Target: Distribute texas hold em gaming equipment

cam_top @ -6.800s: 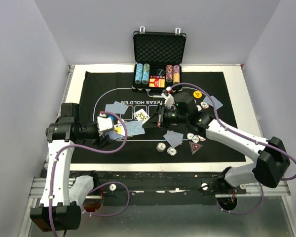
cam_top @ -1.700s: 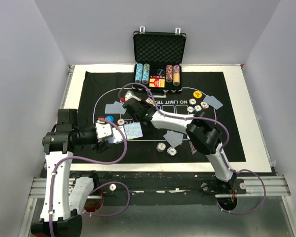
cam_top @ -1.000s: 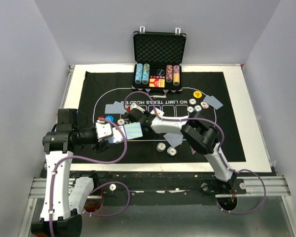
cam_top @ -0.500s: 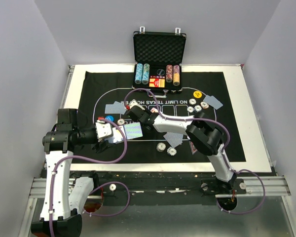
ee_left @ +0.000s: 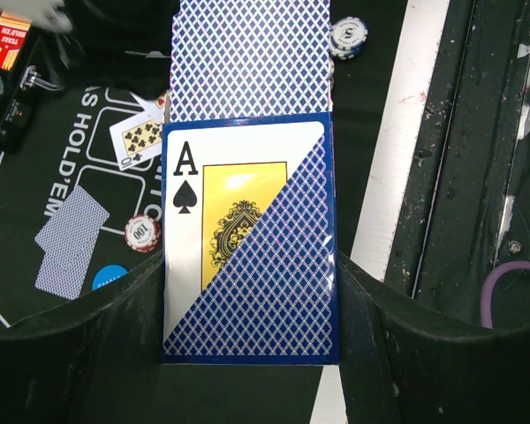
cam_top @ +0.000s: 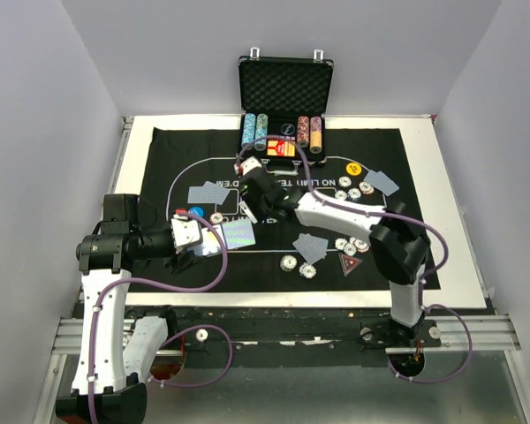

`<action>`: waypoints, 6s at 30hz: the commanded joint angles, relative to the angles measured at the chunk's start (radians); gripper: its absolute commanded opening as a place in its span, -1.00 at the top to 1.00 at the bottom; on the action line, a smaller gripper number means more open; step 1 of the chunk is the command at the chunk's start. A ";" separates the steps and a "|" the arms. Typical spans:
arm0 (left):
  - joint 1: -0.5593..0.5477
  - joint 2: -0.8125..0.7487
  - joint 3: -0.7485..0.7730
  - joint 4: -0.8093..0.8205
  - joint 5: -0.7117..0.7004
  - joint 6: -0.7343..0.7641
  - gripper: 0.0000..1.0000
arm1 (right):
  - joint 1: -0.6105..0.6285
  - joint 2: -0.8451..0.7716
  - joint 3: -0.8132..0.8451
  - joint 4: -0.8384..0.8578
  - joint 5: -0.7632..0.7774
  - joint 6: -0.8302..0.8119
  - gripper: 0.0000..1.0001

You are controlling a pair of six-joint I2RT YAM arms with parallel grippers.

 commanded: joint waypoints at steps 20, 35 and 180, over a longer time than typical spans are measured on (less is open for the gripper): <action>-0.003 0.032 0.025 0.045 0.050 -0.008 0.09 | -0.300 -0.569 -0.426 0.468 -1.133 0.834 -1.00; -0.003 0.048 0.022 0.059 0.042 -0.013 0.10 | -0.104 -0.480 -0.420 0.545 -1.083 0.883 -1.00; -0.003 0.063 -0.007 0.102 0.114 -0.050 0.28 | -0.212 -0.618 -0.198 0.100 -1.037 0.742 0.99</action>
